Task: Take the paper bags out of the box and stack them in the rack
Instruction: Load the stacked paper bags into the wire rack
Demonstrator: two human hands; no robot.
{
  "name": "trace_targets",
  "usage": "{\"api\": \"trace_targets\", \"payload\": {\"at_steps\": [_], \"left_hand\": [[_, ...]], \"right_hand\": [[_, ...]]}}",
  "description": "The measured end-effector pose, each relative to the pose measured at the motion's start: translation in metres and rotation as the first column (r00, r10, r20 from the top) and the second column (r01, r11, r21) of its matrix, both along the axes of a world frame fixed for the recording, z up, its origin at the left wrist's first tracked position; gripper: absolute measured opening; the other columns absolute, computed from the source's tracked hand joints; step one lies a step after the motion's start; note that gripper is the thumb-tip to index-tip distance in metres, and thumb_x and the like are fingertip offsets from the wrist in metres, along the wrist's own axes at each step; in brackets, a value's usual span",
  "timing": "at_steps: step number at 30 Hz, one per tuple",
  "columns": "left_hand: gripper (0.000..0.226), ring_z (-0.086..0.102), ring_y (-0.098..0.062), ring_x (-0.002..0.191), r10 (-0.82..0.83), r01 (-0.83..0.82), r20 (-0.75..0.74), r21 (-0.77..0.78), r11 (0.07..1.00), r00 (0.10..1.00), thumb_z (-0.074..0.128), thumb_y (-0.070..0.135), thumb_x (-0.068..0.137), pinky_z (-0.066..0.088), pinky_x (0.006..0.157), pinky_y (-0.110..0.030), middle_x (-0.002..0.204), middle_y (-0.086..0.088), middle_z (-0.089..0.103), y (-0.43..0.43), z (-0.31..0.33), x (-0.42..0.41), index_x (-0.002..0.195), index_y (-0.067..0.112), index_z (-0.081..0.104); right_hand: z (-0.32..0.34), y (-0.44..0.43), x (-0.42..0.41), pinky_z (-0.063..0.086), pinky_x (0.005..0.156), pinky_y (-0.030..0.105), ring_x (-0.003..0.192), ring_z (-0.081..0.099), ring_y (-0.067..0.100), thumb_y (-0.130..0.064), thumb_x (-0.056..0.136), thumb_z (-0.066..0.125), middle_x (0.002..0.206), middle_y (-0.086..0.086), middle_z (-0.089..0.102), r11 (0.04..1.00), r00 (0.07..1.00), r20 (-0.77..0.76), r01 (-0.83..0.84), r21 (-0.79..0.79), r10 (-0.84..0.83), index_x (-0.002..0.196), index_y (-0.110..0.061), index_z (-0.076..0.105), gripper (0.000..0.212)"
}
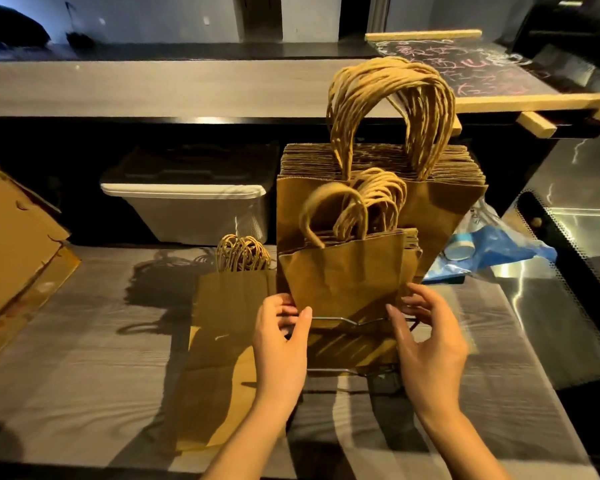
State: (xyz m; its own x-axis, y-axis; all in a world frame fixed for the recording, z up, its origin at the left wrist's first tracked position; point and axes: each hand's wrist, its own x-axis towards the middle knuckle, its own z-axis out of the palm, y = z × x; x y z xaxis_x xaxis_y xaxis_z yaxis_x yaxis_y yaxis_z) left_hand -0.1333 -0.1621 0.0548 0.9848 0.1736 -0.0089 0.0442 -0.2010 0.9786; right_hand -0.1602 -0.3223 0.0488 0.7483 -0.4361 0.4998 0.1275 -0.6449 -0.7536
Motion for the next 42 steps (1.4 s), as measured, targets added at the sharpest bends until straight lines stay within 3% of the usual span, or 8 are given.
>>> {"api": "trace_targets", "payload": {"at_steps": [8, 15, 23, 26, 29, 32, 37, 42], "left_hand": [[0.011, 0.057, -0.003, 0.078, -0.058, 0.040, 0.179, 0.105, 0.994, 0.982, 0.054, 0.017, 0.092, 0.043, 0.064, -0.008, 0.083, -0.002, 0.060, 0.002, 0.011, -0.001, 0.087, 0.012, 0.063], [0.008, 0.057, 0.001, 0.081, -0.147, 0.122, 0.100, 0.226, 0.967, 0.984, 0.057, 0.021, 0.091, 0.045, 0.065, -0.008, 0.091, 0.005, 0.062, 0.006, 0.001, -0.001, 0.094, 0.021, 0.064], [0.020, 0.059, -0.003, 0.091, -0.055, 0.064, -0.053, 0.180, 0.982, 0.997, 0.056, 0.016, 0.092, 0.046, 0.071, -0.013, 0.098, 0.009, 0.063, 0.028, -0.022, -0.013, 0.105, 0.031, 0.059], [0.026, 0.058, -0.007, 0.097, 0.040, -0.016, -0.131, 0.175, 0.984, 0.991, 0.056, 0.008, 0.091, 0.044, 0.076, -0.013, 0.107, 0.000, 0.063, 0.055, -0.035, -0.016, 0.113, 0.022, 0.059], [0.037, 0.055, -0.027, 0.112, 0.180, -0.102, -0.209, 0.335, 0.937, 0.961, 0.059, 0.013, 0.090, 0.045, 0.094, -0.039, 0.119, -0.013, 0.058, 0.086, -0.051, -0.019, 0.126, 0.014, 0.055], [0.048, 0.046, -0.035, 0.121, 0.264, -0.120, -0.304, 0.421, 0.899, 0.915, 0.058, 0.021, 0.091, 0.037, 0.100, -0.043, 0.126, -0.020, 0.051, 0.105, -0.055, -0.026, 0.137, 0.012, 0.045], [0.067, 0.028, -0.033, 0.137, 0.258, -0.012, -0.487, 0.452, 0.892, 0.834, 0.049, 0.031, 0.096, 0.025, 0.110, -0.041, 0.147, -0.017, 0.034, 0.106, -0.057, -0.039, 0.150, 0.014, 0.015], [0.070, 0.035, -0.032, 0.133, 0.247, 0.006, -0.507, 0.447, 0.895, 0.826, 0.049, 0.028, 0.096, 0.029, 0.110, -0.042, 0.143, -0.017, 0.038, 0.094, -0.058, -0.047, 0.150, 0.008, 0.010]], "right_hand": [[0.000, 0.008, -0.004, 0.040, 0.081, 0.001, 0.082, 0.058, 0.000, -0.017, 0.079, 0.066, 0.083, -0.007, 0.063, 1.000, 1.000, -0.011, -0.026, -0.001, 0.026, 0.126, -0.006, 0.054, 0.050], [-0.002, 0.002, -0.005, 0.049, 0.082, 0.016, 0.084, 0.062, 0.002, -0.011, 0.081, 0.072, 0.086, -0.011, 0.063, 0.992, 0.999, 0.043, -0.027, 0.122, 0.022, 0.131, -0.018, 0.041, 0.059], [0.011, 0.042, -0.018, 0.049, 0.082, 0.012, 0.088, 0.064, -0.002, -0.035, 0.084, 0.060, 0.087, -0.017, 0.066, 0.899, 0.909, -0.019, -0.409, 0.155, 0.417, 0.125, -0.034, 0.048, 0.043], [0.022, 0.071, -0.024, 0.050, 0.088, 0.017, 0.099, 0.063, 0.002, -0.035, 0.085, 0.066, 0.101, -0.017, 0.067, 0.731, 0.754, -0.157, -0.529, 0.430, 0.638, 0.120, -0.044, 0.048, 0.040], [0.020, 0.100, -0.028, 0.045, 0.095, 0.015, 0.110, 0.057, -0.003, -0.037, 0.081, 0.054, 0.117, -0.015, 0.062, 0.485, 0.559, -0.188, -0.450, 0.750, 0.808, 0.124, -0.044, 0.042, 0.045], [0.004, 0.121, -0.032, 0.034, 0.090, -0.001, 0.116, 0.041, -0.015, -0.032, 0.093, 0.049, 0.134, -0.023, 0.040, 0.458, 0.457, -0.276, -0.357, 0.814, 0.846, 0.133, -0.040, 0.030, 0.046], [-0.013, 0.122, -0.030, 0.026, 0.099, 0.016, 0.122, 0.032, 0.001, -0.035, 0.095, 0.049, 0.150, -0.010, 0.028, 0.440, 0.385, -0.367, -0.119, 0.890, 0.847, 0.150, -0.029, 0.013, 0.066], [-0.018, 0.119, -0.031, 0.047, 0.072, 0.012, 0.094, 0.053, -0.005, -0.025, 0.094, 0.054, 0.112, -0.021, 0.054, 0.358, 0.415, -0.325, -0.001, 0.934, 0.850, 0.149, -0.029, 0.017, 0.067]]}}
